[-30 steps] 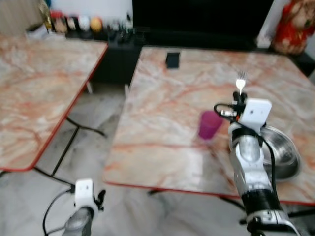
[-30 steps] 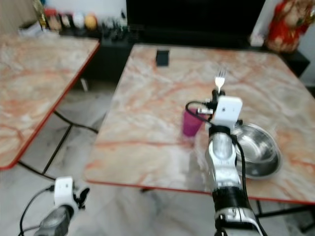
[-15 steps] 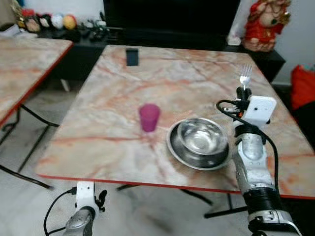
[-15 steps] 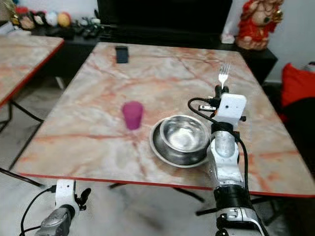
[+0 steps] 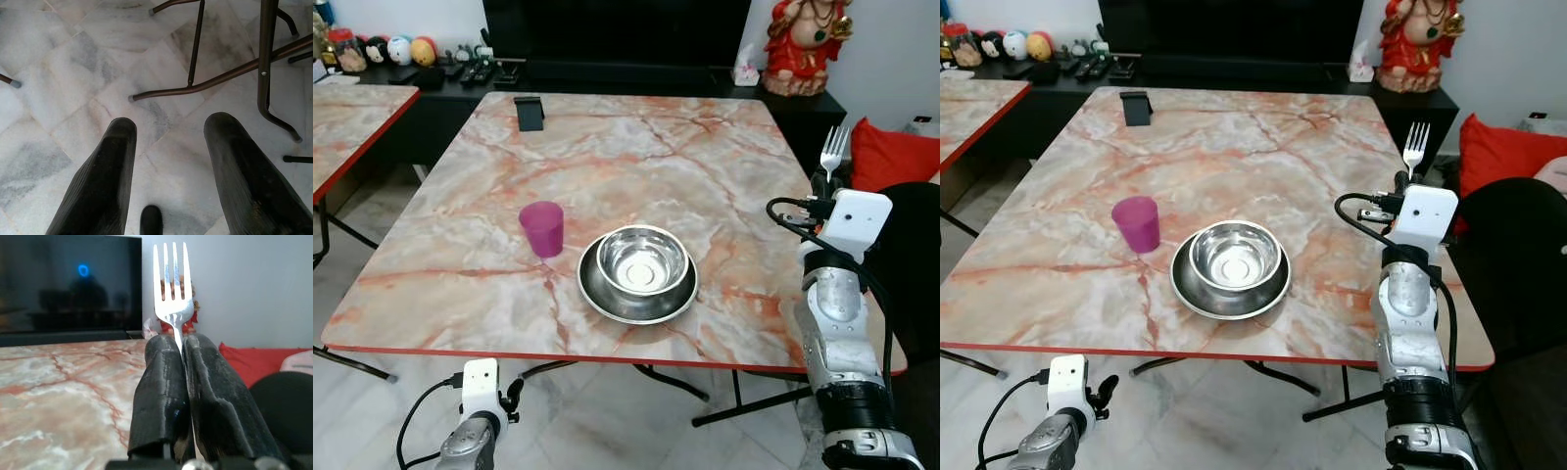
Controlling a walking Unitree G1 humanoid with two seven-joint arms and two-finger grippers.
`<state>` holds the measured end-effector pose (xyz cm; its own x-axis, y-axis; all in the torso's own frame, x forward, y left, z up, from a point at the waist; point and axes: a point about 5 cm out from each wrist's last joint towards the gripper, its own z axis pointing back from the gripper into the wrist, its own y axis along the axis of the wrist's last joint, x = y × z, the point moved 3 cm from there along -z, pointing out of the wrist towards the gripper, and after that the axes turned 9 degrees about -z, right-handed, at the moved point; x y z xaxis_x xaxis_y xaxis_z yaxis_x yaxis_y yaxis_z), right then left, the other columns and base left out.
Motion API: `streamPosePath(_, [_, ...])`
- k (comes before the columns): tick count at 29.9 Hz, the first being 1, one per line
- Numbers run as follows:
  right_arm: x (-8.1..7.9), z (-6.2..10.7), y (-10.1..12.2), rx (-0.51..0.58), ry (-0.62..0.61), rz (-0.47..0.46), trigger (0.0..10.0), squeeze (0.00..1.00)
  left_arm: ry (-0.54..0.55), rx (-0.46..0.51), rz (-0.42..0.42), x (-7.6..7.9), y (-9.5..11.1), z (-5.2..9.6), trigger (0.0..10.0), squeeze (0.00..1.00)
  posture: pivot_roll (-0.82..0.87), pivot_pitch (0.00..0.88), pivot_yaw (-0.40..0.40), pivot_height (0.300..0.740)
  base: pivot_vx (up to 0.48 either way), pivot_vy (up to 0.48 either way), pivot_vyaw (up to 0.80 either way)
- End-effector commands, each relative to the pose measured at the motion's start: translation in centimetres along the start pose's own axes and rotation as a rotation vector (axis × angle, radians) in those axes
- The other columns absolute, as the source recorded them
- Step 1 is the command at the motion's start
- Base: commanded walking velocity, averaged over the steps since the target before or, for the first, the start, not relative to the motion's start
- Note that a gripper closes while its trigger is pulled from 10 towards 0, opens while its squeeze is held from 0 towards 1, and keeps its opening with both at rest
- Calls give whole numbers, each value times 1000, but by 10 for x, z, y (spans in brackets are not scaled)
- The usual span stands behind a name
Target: Setting the table
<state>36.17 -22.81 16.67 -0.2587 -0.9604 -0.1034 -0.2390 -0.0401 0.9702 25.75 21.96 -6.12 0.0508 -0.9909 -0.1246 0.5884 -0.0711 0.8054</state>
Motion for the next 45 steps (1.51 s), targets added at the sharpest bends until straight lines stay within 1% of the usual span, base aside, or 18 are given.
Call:
streamPosePath(1, [3, 0, -8, -78, -11, 4, 10000, 0, -1, 3, -4, -1, 2, -1, 10000, 0, -36, 0, -37, 740, 0, 0, 0])
streamPosePath(2, [3, 1, -14, -121, -15, -4, 10000, 0, -2, 3, -4, -1, 3, -1, 10000, 0, -37, 0, -36, 740, 0, 0, 0])
streamPosePath(5, [6, 1, -18, -153, -44, -22, 10000, 0, -2, 3, -3, -1, 3, -1, 10000, 0, -40, 0, -34, 740, 0, 0, 0])
streamPosePath(7, [8, 0, -31, -250, -83, -77, 10000, 0, -3, 3, -4, -1, 3, -1, 10000, 0, -42, 0, -30, 740, 0, 0, 0])
streamPosePath(9, [6, 0, -40, -316, -84, -102, 10000, 0, -5, 3, -5, -1, 4, -1, 10000, 0, -40, 0, -29, 740, 0, 0, 0])
streamPosePath(10, [5, 0, -41, -329, -75, -101, 10000, 0, -6, 4, -6, -1, 4, -2, 10000, 0, -40, 0, -29, 740, 0, 0, 0])
streamPosePath(11, [-1, -1, -43, -345, -46, -97, 10000, 0, -5, 4, -6, -2, 4, -2, 10000, 0, -38, 0, -27, 740, 0, 0, 0])
streamPosePath(15, [-5, -1, -46, -364, -29, -102, 10000, 0, -5, 4, -7, -2, 4, -2, 10000, 0, -41, 0, -26, 740, 0, 0, 0])
streamPosePath(17, [-14, 4, -61, -449, 14, -86, 10000, 0, -5, 4, -7, -2, 5, -2, 10000, 0, -37, 0, -25, 740, 0, 0, 0])
streamPosePath(18, [-14, 4, -61, -449, 14, -86, 10000, 0, -5, 4, -7, -2, 5, -2, 10000, 0, -37, 0, -25, 740, 0, 0, 0])
streamPosePath(20, [-24, 9, -71, -511, 47, -95, 10000, 0, -5, 5, -6, -2, 5, -2, 10000, 0, -31, 0, -25, 740, 0, 0, 0])
streamPosePath(25, [-44, 15, -79, -598, 132, -103, 10000, 0, -4, 3, -6, -4, 5, -2, 10000, 0, -35, 0, -26, 740, 0, 0, 0])
streamPosePath(28, [-51, 19, -82, -611, 156, -90, 10000, 0, -4, 3, -5, -3, 4, -2, 10000, 0, -32, 0, -27, 740, 0, 0, 0])
streamPosePath(30, [-52, 20, -83, -614, 157, -92, 10000, 0, -5, 3, -4, -3, 4, -2, 10000, 0, -31, 0, -29, 740, 0, 0, 0])
streamPosePath(35, [-51, 20, -86, -613, 148, -51, 10000, 0, -9, -2, -10, -2, 3, -1, 10000, 0, -35, 0, -28, 740, 0, 0, 0])
streamPosePath(37, [-50, 20, -88, -618, 141, -50, 10000, 0, -10, -3, -11, -2, 3, -1, 10000, 0, -35, 0, -28, 740, 0, 0, 0])
streamPosePath(38, [-47, 21, -91, -629, 115, -55, 10000, 0, -10, -4, -10, -2, 3, -1, 10000, 0, -34, 0, -30, 740, 0, 0, 0])
streamPosePath(45, [-49, 21, -93, -624, 114, -63, 10000, 0, -12, -5, -11, -2, 2, -1, 10000, 0, -29, 0, -30, 740, 0, 0, 0])
